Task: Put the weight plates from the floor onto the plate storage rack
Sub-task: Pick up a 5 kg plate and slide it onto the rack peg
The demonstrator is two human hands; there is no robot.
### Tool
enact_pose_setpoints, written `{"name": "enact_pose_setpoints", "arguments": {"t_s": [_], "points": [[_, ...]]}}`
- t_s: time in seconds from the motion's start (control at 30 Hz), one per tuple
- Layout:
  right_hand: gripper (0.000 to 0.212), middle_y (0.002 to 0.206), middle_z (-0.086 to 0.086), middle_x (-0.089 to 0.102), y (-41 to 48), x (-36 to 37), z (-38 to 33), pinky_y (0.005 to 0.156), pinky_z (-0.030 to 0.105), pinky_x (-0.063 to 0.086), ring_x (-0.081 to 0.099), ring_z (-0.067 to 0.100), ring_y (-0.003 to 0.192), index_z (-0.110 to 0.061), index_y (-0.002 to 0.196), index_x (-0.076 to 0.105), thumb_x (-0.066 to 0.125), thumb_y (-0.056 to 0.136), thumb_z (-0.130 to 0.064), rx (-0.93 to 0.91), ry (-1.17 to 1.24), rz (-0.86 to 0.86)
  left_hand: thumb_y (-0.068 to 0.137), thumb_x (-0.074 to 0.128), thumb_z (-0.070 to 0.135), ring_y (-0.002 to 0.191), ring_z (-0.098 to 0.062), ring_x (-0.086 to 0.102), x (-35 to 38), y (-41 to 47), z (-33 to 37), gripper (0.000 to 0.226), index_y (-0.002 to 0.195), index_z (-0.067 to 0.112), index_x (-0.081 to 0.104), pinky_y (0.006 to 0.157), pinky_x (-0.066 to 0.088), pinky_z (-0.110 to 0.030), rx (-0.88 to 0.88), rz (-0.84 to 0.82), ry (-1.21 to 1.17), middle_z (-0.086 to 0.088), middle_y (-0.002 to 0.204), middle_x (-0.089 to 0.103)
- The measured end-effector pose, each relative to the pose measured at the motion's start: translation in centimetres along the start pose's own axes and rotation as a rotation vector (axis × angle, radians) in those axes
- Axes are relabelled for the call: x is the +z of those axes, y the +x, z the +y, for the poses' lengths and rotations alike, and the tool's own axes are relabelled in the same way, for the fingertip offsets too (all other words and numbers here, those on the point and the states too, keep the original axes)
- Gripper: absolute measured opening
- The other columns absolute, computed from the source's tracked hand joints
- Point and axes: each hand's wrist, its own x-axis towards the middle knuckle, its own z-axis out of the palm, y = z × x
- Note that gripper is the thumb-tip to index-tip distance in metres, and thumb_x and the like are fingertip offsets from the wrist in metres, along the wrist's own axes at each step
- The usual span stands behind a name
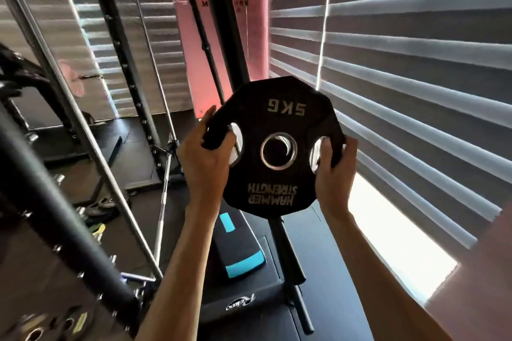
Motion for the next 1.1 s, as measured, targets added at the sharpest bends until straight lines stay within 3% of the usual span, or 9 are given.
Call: {"name": "enact_pose_setpoints", "arguments": {"t_s": [0.2,0.33,0.4,0.5,0.6,0.7,0.8,0.93,1.1], "points": [[0.011,0.089,0.011,0.059,0.8,1.8,1.8,0.057,0.009,0.043,0.059,0.014,0.069,-0.021,0.114,0.041,0.044,0.104,-0.024,0.012,0.030,-0.089,0.085,0.068,0.013,0.107,-0.007,0.066,1.1,-0.1,-2.0,0.050,0.134,0.017,0.060,0.096,0.053,-0.031,0.081,0.024,0.008,0.000,0.116,0.071],[0.020,0.088,0.015,0.056,2.2,3.8,2.3,0.045,0.011,0.042,0.054,0.000,0.050,-0.006,0.125,0.037,0.038,0.106,-0.015,0.098,0.077,-0.193,0.087,0.060,0.002,0.103,0.011,0.053,2.1,1.9,-3.6,0.065,0.148,0.014,0.041,0.093,0.038,-0.003,0.184,-0.043,0.129,0.001,0.118,0.057],[0.030,0.101,0.018,0.059,3.3,5.1,2.9,0.052,0.016,0.049,0.061,0.004,0.063,-0.007,0.134,0.033,0.038,0.106,-0.018,0.091,0.083,-0.207,0.088,0.058,0.004,0.107,0.004,0.049,2.5,3.3,-4.9,0.071,0.153,0.016,0.032,0.094,0.031,-0.001,0.190,-0.093,0.171,0.003,0.116,0.050],[0.050,0.133,0.015,0.054,5.0,6.9,4.2,0.088,0.053,0.055,0.062,0.036,0.110,-0.015,0.147,0.025,0.038,0.104,-0.036,0.056,0.033,-0.193,0.091,0.059,0.017,0.124,-0.011,0.043,3.3,5.7,-7.5,0.073,0.155,0.019,0.023,0.101,0.027,-0.004,0.163,-0.148,0.191,0.005,0.127,0.045],[0.053,0.149,0.008,0.042,6.5,8.4,5.3,0.091,0.065,0.049,0.056,0.044,0.121,-0.031,0.148,0.018,0.036,0.101,-0.049,0.028,0.015,-0.207,0.091,0.057,0.029,0.131,-0.015,0.040,4.4,7.9,-9.9,0.074,0.156,0.020,0.022,0.102,0.023,-0.001,0.138,-0.184,0.196,-0.009,0.141,0.044],[0.052,0.146,0.008,0.044,7.5,9.6,5.4,0.089,0.063,0.052,0.055,0.039,0.122,-0.023,0.150,0.019,0.039,0.103,-0.035,0.070,0.044,-0.232,0.089,0.056,0.034,0.130,-0.016,0.042,5.2,9.7,-11.6,0.076,0.156,0.023,0.021,0.109,0.029,-0.016,0.096,-0.204,0.178,-0.009,0.140,0.046],[0.051,0.146,0.011,0.043,8.4,10.4,5.6,0.104,0.049,0.047,0.049,0.028,0.131,-0.008,0.151,0.022,0.041,0.104,-0.017,0.095,0.055,-0.258,0.086,0.053,0.040,0.125,-0.022,0.048,6.0,11.2,-12.9,0.079,0.156,0.025,0.019,0.109,0.039,-0.041,0.072,-0.214,0.189,-0.005,0.132,0.052],[0.052,0.141,0.010,0.048,9.6,11.5,6.1,0.089,0.044,0.058,0.059,0.028,0.120,-0.009,0.151,0.018,0.040,0.105,-0.022,0.085,0.061,-0.314,0.084,0.055,0.041,0.119,-0.023,0.055,6.8,12.9,-14.3,0.079,0.155,0.033,0.020,0.102,0.046,-0.046,0.026,-0.215,0.196,-0.006,0.125,0.060],[0.057,0.137,0.013,0.054,10.5,12.1,7.1,0.079,0.033,0.058,0.067,0.004,0.096,-0.012,0.152,0.012,0.039,0.105,-0.030,0.074,0.013,-0.380,0.085,0.055,0.047,0.123,-0.019,0.055,7.1,13.7,-15.5,0.080,0.154,0.031,0.020,0.102,0.047,-0.046,0.005,-0.216,0.232,0.000,0.135,0.059]]}}
